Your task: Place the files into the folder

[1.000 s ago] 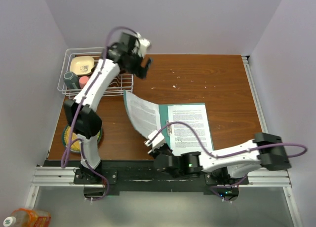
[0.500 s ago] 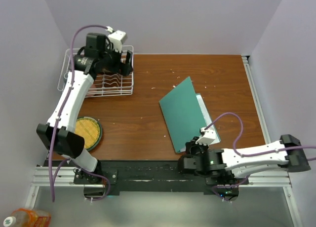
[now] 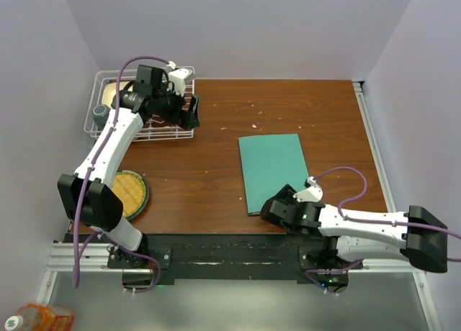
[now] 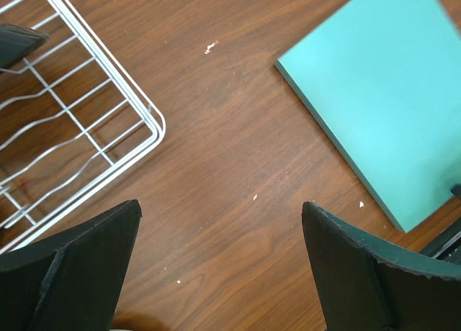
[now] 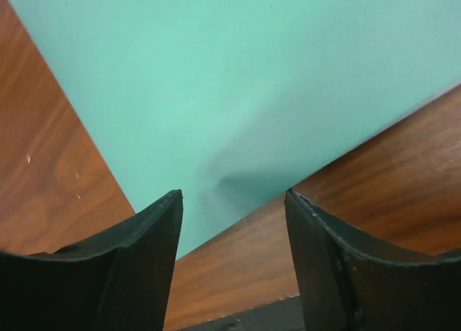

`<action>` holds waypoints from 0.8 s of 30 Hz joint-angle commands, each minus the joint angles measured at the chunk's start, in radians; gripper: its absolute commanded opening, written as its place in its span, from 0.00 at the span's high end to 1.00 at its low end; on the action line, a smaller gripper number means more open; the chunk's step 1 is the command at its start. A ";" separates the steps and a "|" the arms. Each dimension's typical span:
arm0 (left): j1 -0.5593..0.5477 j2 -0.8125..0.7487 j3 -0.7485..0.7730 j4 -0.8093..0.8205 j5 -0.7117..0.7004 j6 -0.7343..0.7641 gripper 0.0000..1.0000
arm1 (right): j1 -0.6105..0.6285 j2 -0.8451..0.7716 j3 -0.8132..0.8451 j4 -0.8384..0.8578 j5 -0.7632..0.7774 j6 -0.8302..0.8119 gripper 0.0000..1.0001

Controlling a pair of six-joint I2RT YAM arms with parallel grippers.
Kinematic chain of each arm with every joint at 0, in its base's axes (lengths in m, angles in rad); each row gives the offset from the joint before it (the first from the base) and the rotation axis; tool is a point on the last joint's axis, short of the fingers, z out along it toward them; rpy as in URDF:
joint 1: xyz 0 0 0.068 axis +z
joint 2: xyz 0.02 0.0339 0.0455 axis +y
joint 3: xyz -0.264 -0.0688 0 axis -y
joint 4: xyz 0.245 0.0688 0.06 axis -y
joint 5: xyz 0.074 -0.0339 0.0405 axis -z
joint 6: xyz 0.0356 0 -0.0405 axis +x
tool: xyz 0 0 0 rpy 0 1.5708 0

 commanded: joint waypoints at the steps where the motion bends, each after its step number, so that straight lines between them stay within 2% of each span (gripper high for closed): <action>1: -0.002 -0.042 -0.030 0.034 0.032 0.029 0.00 | -0.119 0.021 0.018 0.324 -0.203 -0.239 0.35; 2: -0.002 -0.040 -0.032 0.033 0.032 0.032 0.00 | -0.159 0.040 0.046 0.370 -0.254 -0.302 0.34; 3: -0.002 -0.040 -0.035 0.033 0.035 0.037 0.00 | -0.187 0.083 0.064 0.412 -0.371 -0.368 0.40; 4: -0.002 -0.039 -0.042 0.034 0.042 0.039 0.00 | -0.210 0.110 0.090 0.429 -0.418 -0.479 0.45; 5: -0.002 -0.039 -0.047 0.034 0.048 0.045 0.00 | -0.225 0.136 0.180 0.394 -0.434 -0.520 0.48; 7: -0.002 -0.040 -0.070 0.042 0.052 0.046 0.00 | -0.225 0.190 0.286 0.231 -0.393 -0.597 0.48; 9: -0.003 -0.042 -0.090 0.056 0.052 0.049 0.00 | -0.234 0.189 0.369 0.168 -0.351 -0.631 0.48; 10: -0.003 -0.040 -0.107 0.060 0.052 0.051 0.00 | -0.266 0.169 0.383 0.141 -0.328 -0.655 0.50; 15: -0.008 -0.034 -0.133 0.063 0.066 0.057 0.00 | -0.475 0.134 0.379 0.159 -0.299 -0.778 0.57; 16: -0.009 -0.035 -0.136 0.062 0.066 0.057 0.00 | -0.551 0.144 0.379 0.167 -0.297 -0.821 0.59; 20: -0.013 -0.043 -0.150 0.054 0.068 0.071 0.00 | -0.667 0.224 0.371 0.205 -0.319 -0.916 0.64; 22: -0.011 -0.058 -0.169 0.050 0.071 0.081 0.00 | -0.667 0.224 0.353 0.284 -0.331 -1.000 0.61; 24: -0.011 -0.086 -0.211 0.056 0.072 0.089 0.00 | -0.669 0.198 0.342 0.344 -0.415 -1.101 0.51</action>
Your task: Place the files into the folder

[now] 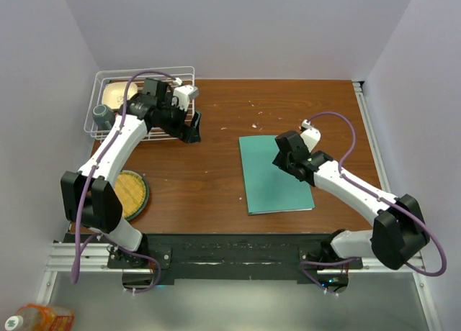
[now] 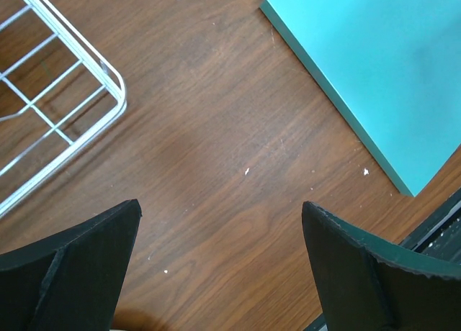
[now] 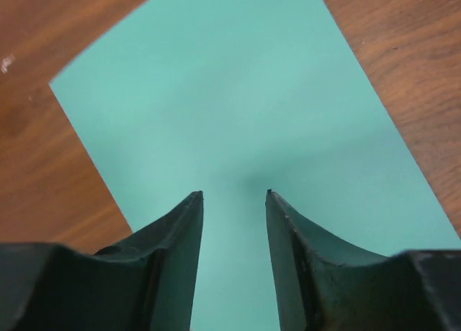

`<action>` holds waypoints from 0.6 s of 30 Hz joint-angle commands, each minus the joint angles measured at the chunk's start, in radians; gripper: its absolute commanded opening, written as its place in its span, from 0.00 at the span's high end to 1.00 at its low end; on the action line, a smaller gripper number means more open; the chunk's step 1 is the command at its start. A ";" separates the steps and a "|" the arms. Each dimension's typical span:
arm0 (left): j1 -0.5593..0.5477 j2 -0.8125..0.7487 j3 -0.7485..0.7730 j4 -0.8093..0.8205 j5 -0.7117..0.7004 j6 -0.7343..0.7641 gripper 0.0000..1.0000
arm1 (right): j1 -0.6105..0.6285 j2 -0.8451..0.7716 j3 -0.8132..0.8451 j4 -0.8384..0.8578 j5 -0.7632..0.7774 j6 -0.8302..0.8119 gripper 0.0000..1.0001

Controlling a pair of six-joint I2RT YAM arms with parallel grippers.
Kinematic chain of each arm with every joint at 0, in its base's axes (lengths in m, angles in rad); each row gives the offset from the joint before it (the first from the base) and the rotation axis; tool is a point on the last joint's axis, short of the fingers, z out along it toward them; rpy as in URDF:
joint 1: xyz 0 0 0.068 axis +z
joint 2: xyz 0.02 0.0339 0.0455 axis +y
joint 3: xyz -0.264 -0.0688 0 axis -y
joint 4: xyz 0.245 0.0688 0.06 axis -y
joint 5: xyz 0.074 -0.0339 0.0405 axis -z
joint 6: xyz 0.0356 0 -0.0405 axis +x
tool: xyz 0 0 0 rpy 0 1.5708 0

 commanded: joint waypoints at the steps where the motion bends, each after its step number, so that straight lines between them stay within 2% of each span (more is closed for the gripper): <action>1: -0.004 -0.088 -0.072 0.030 0.026 0.041 0.00 | 0.007 -0.048 -0.020 0.155 -0.108 -0.260 0.48; 2: -0.004 -0.100 -0.090 0.039 0.025 0.044 0.00 | 0.007 -0.060 -0.023 0.167 -0.137 -0.290 0.43; 3: -0.004 -0.128 -0.130 0.062 0.017 0.047 0.00 | 0.009 -0.083 -0.024 0.178 -0.180 -0.346 0.31; 6: -0.004 -0.195 -0.232 0.145 -0.001 0.073 0.00 | 0.007 -0.115 -0.003 0.155 -0.224 -0.434 0.17; 11: -0.003 -0.249 -0.342 0.223 -0.044 0.061 0.00 | 0.009 -0.183 -0.016 0.111 -0.284 -0.508 0.17; 18: -0.001 -0.229 -0.331 0.165 -0.130 0.022 0.00 | 0.007 -0.309 -0.079 0.111 -0.324 -0.557 0.15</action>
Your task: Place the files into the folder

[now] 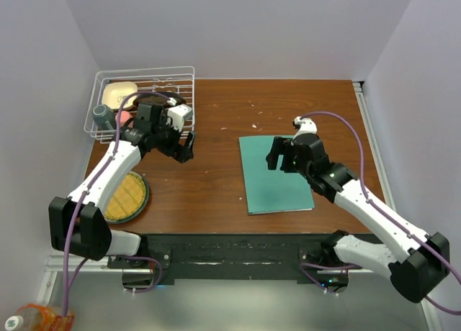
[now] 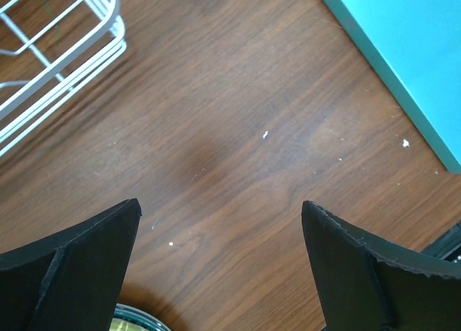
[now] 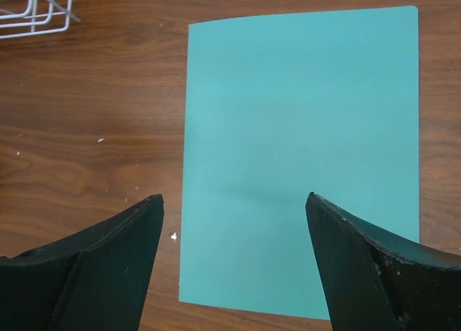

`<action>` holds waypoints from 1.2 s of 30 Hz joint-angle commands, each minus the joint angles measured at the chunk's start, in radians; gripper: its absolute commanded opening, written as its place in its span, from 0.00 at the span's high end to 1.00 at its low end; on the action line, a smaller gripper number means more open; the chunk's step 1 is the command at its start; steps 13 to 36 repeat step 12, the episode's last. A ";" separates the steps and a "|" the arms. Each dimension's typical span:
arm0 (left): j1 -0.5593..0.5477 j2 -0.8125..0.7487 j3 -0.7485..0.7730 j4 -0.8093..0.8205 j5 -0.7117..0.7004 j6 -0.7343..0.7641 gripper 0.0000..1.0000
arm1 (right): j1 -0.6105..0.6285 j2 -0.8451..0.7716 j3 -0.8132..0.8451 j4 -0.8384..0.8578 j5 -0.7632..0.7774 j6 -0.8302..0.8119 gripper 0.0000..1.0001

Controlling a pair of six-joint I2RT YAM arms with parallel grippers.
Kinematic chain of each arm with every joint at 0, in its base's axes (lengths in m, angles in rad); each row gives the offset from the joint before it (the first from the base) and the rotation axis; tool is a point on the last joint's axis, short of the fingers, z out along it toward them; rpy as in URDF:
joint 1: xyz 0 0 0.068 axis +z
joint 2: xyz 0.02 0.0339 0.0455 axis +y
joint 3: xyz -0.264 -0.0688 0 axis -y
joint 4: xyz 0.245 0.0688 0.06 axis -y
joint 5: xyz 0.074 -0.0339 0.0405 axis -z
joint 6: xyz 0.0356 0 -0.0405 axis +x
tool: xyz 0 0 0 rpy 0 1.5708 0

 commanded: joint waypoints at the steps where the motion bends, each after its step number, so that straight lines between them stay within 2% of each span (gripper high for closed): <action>1: -0.001 0.001 0.011 0.009 -0.051 -0.006 0.00 | 0.002 -0.059 -0.036 -0.001 -0.057 -0.078 0.15; 12: 0.000 -0.051 -0.053 0.003 0.012 0.021 0.00 | 0.004 -0.157 -0.084 -0.025 -0.055 -0.087 0.12; 36: 0.000 -0.051 -0.053 0.003 0.012 0.021 0.00 | 0.004 -0.157 -0.084 -0.025 -0.055 -0.087 0.12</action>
